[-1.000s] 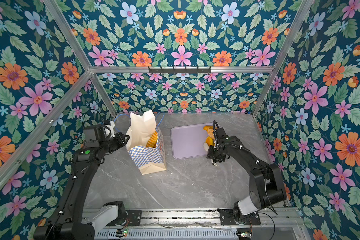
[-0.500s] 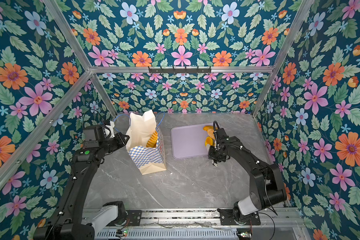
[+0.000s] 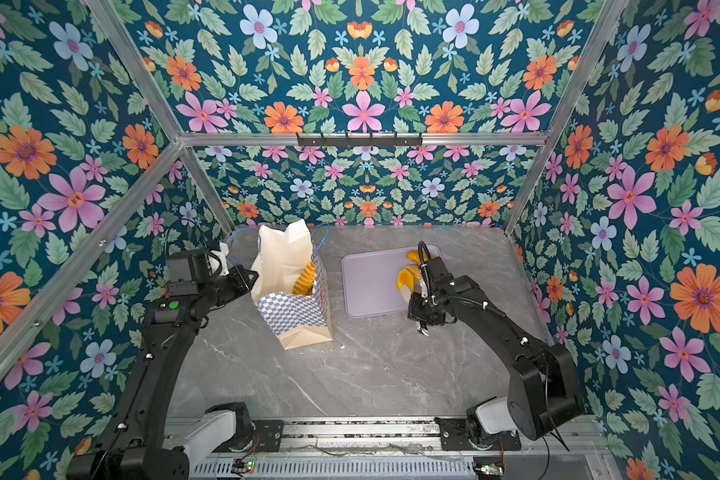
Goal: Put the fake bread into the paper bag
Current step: 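Lift the oval yellow loaf off the tray with the tongs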
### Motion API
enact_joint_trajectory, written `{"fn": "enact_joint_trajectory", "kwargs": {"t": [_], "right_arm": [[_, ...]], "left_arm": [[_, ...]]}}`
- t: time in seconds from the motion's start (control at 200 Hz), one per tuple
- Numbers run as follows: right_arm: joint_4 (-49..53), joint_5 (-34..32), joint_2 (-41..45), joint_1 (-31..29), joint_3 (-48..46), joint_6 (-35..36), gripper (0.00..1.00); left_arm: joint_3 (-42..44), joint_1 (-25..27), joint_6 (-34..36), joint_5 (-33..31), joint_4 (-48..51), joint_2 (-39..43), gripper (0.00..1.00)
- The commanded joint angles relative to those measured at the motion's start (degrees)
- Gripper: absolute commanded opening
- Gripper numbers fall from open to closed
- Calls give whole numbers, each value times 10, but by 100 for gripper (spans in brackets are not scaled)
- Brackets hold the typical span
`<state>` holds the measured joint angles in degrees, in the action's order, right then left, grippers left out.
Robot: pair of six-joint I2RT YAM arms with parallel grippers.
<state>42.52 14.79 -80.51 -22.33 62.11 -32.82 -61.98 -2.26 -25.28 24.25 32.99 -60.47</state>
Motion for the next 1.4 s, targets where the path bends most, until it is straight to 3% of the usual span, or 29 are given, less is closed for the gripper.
{"fn": "enact_joint_trajectory", "kwargs": {"t": [0.0,0.875,1.395], "right_arm": [[6,-2,10,-8,20,-12,24],[108,-40,79,-18,202,8,24],[116,-42,89,-20,286,18,24]], "left_arm": [[-2,0,3,2,-2,0,14],[0,0,2,2,-4,2,14],[-8,0,2,3,-6,-1,14]]}}
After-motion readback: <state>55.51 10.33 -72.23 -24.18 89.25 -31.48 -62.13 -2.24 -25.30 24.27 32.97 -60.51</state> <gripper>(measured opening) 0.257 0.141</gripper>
